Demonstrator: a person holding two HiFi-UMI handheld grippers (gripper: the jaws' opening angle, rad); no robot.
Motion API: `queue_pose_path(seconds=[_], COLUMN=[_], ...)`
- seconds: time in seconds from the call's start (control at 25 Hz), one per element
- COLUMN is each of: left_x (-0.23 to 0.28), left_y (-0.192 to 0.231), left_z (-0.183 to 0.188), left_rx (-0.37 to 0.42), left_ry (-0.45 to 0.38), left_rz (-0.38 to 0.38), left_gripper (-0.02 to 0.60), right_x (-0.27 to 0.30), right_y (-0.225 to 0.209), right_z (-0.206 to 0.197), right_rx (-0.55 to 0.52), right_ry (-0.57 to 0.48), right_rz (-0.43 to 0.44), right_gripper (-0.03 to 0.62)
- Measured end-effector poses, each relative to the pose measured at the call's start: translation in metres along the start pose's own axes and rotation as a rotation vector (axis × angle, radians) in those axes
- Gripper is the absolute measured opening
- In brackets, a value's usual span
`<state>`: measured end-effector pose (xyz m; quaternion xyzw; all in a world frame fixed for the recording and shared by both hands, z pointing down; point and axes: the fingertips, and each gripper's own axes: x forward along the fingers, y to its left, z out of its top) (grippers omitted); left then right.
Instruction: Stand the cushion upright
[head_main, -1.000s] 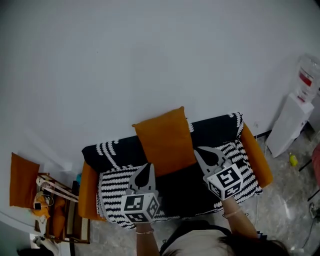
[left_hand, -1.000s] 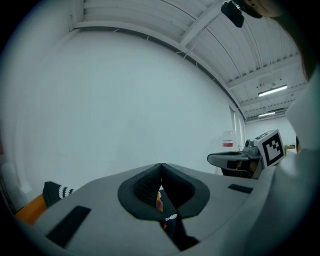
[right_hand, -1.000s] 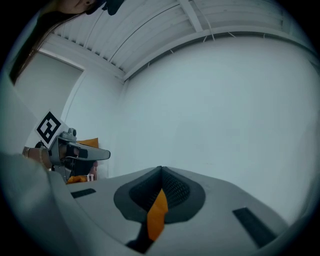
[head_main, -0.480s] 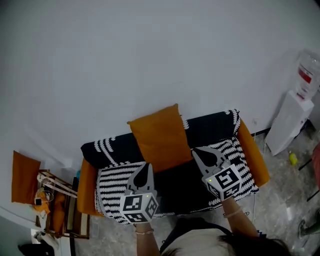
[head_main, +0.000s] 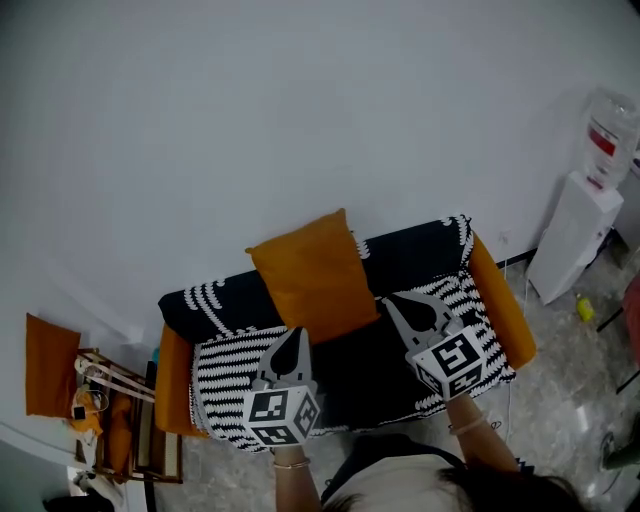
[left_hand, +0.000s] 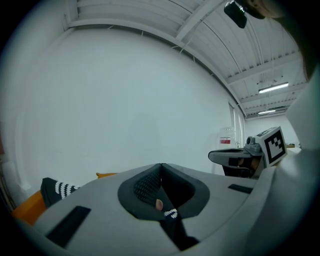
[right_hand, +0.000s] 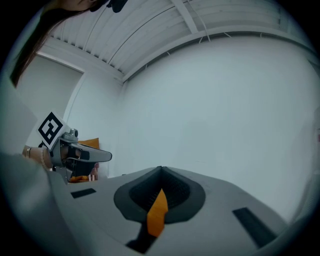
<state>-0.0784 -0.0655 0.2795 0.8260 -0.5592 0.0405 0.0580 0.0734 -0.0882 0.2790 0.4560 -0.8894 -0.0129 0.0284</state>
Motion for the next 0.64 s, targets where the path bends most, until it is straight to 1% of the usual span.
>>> queue_pose_path(seconds=[0.4,0.64], left_x=[0.013,0.014], left_y=[0.001,0.014], left_z=[-0.001,-0.003], left_rx=[0.004,-0.006], left_ry=[0.011,0.009], left_rz=[-0.031,-0.044], left_gripper=[0.02,0.02], right_x=[0.009,0.021], right_y=[-0.005,0.002], right_z=[-0.006,-0.011], right_rx=[0.021,0.023], right_ry=[0.009,0.021], right_rz=[-0.017,-0.017], right_gripper=[0.008,0.008])
